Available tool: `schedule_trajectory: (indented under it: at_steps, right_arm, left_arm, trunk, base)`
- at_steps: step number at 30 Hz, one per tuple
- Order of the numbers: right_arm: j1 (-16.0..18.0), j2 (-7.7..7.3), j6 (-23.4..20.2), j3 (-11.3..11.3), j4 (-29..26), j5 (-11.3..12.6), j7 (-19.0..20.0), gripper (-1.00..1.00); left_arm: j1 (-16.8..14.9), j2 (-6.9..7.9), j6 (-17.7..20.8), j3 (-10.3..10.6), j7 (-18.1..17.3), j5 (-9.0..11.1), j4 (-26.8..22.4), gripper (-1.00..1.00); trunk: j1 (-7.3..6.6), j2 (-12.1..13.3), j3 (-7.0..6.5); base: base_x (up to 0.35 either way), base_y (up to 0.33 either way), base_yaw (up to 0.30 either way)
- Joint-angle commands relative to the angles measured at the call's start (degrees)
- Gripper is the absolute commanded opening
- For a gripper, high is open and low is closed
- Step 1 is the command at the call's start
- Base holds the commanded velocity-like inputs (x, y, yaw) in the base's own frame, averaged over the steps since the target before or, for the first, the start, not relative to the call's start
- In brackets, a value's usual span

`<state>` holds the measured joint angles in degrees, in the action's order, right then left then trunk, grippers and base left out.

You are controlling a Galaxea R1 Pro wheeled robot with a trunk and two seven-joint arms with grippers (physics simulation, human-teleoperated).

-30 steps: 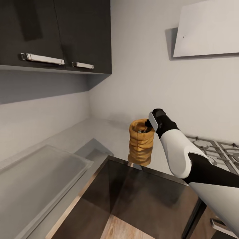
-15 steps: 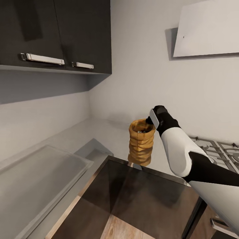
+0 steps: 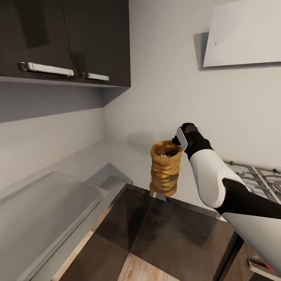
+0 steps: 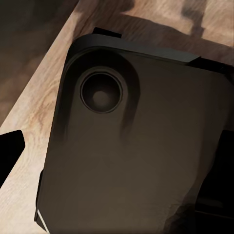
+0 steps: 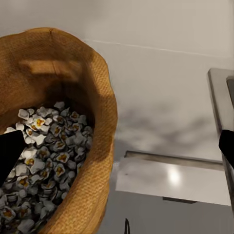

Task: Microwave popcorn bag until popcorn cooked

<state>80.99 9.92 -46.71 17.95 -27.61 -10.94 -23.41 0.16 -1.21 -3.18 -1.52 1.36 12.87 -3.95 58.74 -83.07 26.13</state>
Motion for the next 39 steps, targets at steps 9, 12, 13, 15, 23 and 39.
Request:
schedule_trajectory:
  at_steps: [9,12,13,15,23,39]
  right_arm:
    - [0.05,0.08,-0.31,0.42,0.0,-0.57,0.2,1.0]
    - [0.05,0.08,-0.31,0.42,0.44,-0.57,0.21,1.0]
    - [0.05,0.08,-0.31,0.42,0.58,-0.57,0.21,1.0]
    - [0.05,0.08,-0.16,0.42,0.7,-0.57,0.33,1.0]
    - [0.05,0.08,-0.22,0.58,3.64,0.11,1.68,1.0]
    - [-0.83,0.08,0.62,0.59,6.34,0.31,3.76,1.0]
  left_arm:
    - [0.02,-0.02,-0.08,-0.09,0.13,0.21,-0.05,1.0]
    - [0.02,-0.02,-0.08,-0.07,0.13,0.23,-0.07,1.0]
    - [0.02,-0.02,-0.08,-0.07,0.13,0.23,-0.08,1.0]
    - [0.02,-0.02,-0.08,-0.07,0.13,0.23,-0.08,1.0]
    - [0.02,-0.02,-0.08,-0.15,0.13,0.23,-0.08,1.0]
    - [0.02,-0.02,-0.08,-0.15,0.13,0.23,-0.05,1.0]
  trunk:
    - [0.0,-0.03,0.06]
    - [0.0,-0.03,0.06]
    - [0.0,-0.03,0.06]
    - [0.0,-0.03,0.06]
    - [0.0,-0.03,0.06]
    - [0.0,-0.03,0.06]
  base:
    - [0.0,-0.106,0.0]
    - [0.0,-0.003,0.0]
    - [0.0,0.0,0.0]
    - [0.0,0.0,0.0]
    - [0.0,0.0,0.0]
    - [0.0,0.0,0.0]
